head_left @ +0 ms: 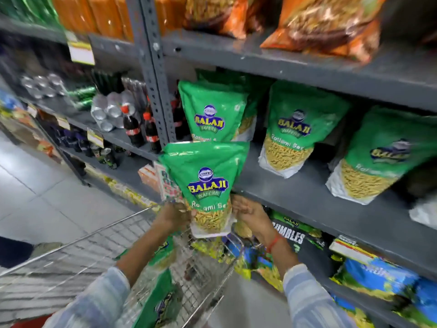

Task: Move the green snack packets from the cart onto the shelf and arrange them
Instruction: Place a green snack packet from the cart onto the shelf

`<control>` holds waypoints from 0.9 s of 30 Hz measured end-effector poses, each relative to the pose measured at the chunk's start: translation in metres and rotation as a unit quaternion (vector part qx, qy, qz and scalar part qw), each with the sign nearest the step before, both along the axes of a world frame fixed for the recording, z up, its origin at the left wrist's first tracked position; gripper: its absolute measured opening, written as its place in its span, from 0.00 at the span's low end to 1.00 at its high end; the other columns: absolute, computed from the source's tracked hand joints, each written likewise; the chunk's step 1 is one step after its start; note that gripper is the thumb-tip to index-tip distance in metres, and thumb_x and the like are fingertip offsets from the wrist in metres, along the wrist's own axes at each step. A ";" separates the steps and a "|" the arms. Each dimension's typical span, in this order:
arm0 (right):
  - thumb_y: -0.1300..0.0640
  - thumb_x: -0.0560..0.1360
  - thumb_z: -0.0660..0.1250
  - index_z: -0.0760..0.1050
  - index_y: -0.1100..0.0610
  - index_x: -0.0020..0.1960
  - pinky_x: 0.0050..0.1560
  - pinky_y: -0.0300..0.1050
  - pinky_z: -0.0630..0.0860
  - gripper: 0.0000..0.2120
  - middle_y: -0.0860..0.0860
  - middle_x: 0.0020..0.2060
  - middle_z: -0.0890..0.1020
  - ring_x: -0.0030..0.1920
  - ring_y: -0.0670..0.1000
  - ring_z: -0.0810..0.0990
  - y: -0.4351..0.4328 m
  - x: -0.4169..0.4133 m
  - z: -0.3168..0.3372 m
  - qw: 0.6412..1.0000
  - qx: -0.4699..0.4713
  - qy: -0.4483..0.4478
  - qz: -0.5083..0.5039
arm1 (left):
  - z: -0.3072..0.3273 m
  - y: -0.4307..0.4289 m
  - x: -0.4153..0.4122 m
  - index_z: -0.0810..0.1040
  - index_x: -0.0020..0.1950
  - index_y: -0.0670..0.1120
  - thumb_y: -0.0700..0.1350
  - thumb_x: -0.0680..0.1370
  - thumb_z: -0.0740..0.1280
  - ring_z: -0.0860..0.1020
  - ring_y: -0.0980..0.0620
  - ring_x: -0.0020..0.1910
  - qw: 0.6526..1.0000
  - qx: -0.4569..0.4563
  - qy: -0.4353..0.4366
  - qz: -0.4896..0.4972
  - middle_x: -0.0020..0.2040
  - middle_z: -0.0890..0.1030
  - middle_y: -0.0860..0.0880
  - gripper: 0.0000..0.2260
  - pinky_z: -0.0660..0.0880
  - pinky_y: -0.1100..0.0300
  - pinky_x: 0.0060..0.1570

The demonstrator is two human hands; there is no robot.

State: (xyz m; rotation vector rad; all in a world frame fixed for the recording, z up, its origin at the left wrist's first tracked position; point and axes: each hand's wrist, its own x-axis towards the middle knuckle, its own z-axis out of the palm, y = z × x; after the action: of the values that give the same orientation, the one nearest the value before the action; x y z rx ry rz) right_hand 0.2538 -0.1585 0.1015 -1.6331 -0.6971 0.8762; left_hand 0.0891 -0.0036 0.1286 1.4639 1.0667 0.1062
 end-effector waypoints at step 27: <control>0.64 0.74 0.56 0.68 0.63 0.64 0.58 0.29 0.69 0.18 0.59 0.59 0.75 0.58 0.52 0.73 -0.007 -0.003 -0.007 0.904 0.142 -0.111 -0.387 | -0.002 -0.035 0.050 0.73 0.62 0.37 0.46 0.74 0.67 0.76 0.46 0.59 0.985 0.142 -0.062 -0.071 0.58 0.79 0.40 0.20 0.72 0.57 0.57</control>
State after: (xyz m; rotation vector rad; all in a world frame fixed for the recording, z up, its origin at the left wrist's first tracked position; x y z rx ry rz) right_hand 0.2507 -0.1659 0.0946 -1.5567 -0.2498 0.0082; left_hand 0.1389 -0.0389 0.1270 1.7618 0.8673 0.2537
